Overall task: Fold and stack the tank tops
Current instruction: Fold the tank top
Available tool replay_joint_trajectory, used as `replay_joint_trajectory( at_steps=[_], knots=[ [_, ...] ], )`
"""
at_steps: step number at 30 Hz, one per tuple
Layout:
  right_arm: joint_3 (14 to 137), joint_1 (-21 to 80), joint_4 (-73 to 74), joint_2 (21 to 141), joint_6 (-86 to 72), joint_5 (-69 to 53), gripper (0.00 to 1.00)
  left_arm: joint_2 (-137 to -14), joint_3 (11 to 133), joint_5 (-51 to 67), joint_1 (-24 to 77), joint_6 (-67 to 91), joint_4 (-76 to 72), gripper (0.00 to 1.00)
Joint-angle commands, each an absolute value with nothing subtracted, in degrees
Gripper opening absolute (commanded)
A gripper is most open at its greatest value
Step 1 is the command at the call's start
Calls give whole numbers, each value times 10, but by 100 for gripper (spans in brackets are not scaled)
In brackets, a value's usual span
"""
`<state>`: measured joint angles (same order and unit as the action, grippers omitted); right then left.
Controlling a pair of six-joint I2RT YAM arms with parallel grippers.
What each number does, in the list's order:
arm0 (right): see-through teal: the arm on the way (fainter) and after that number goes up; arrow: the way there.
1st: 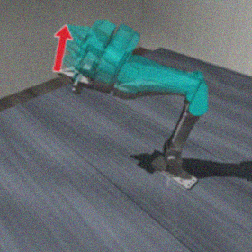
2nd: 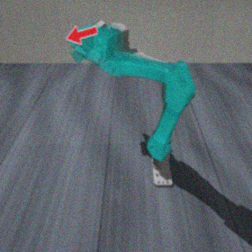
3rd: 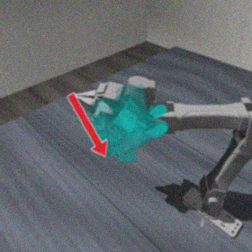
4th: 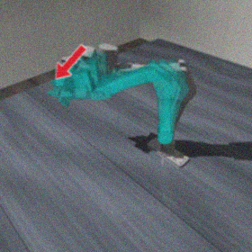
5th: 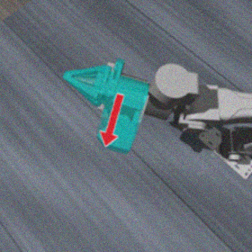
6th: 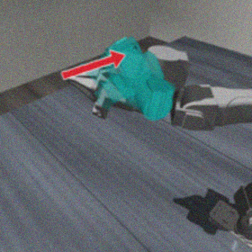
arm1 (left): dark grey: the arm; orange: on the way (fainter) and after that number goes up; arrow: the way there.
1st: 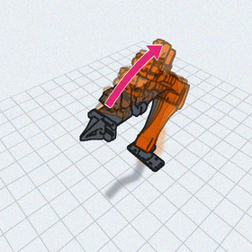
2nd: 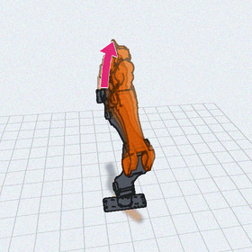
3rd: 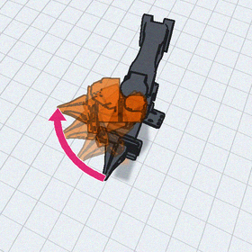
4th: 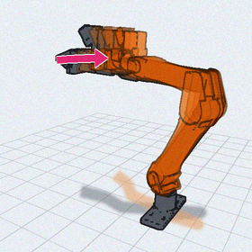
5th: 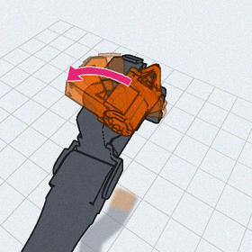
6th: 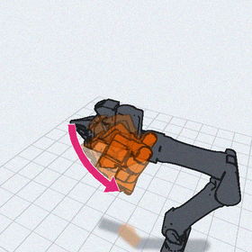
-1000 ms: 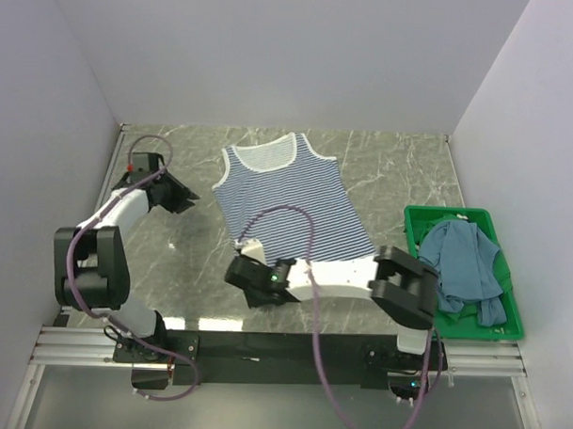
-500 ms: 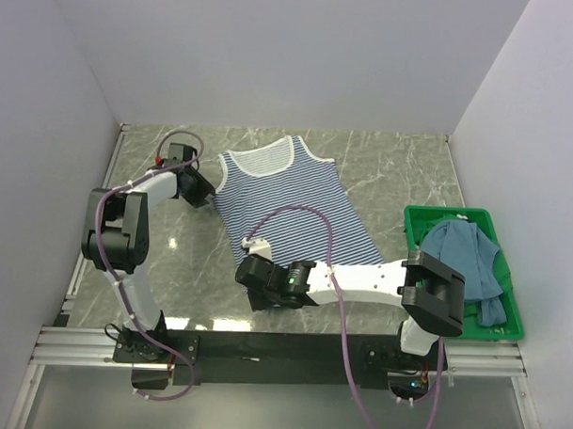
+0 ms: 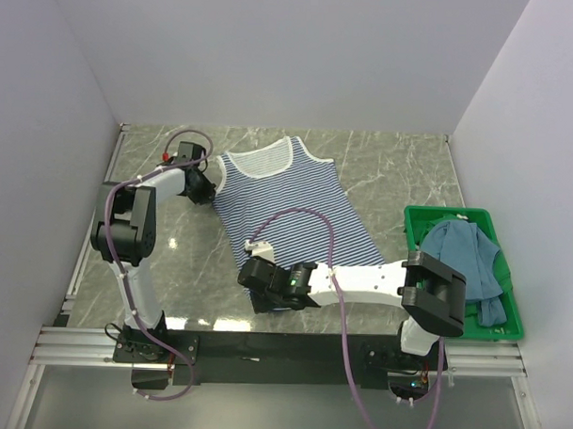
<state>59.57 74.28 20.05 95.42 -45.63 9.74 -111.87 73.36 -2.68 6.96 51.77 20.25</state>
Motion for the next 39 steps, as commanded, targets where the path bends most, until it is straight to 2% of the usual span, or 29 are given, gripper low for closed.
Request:
replay_joint_trajectory(
  at_steps=[1, 2, 3, 11, 18, 23, 28, 39],
  knots=[
    [595, 745, 188, 933, -465, 98, 0, -1135, 751, -54, 72, 498, 231, 17],
    [598, 745, 188, 935, -466, 98, 0, -1138, 762, -64, 72, 496, 236, 7],
    [599, 744, 189, 936, -466, 96, 0, -1143, 768, -69, 72, 495, 241, 1],
    [624, 741, 143, 992, -459, -13, 0, -1130, 820, -123, 59, 472, 278, 0],
    [737, 741, 131, 1070, -453, -101, 0, -1122, 824, -126, 13, 463, 294, 1],
    [806, 731, 140, 1090, -453, -119, 0, -1107, 840, -120, 1, 457, 297, 1],
    [762, 697, 104, 1050, -472, -127, 0, -1107, 884, -100, 3, 462, 307, 1],
    [593, 662, 41, 953, -511, -90, 0, -1161, 968, -97, 89, 486, 326, 0]
  ],
)
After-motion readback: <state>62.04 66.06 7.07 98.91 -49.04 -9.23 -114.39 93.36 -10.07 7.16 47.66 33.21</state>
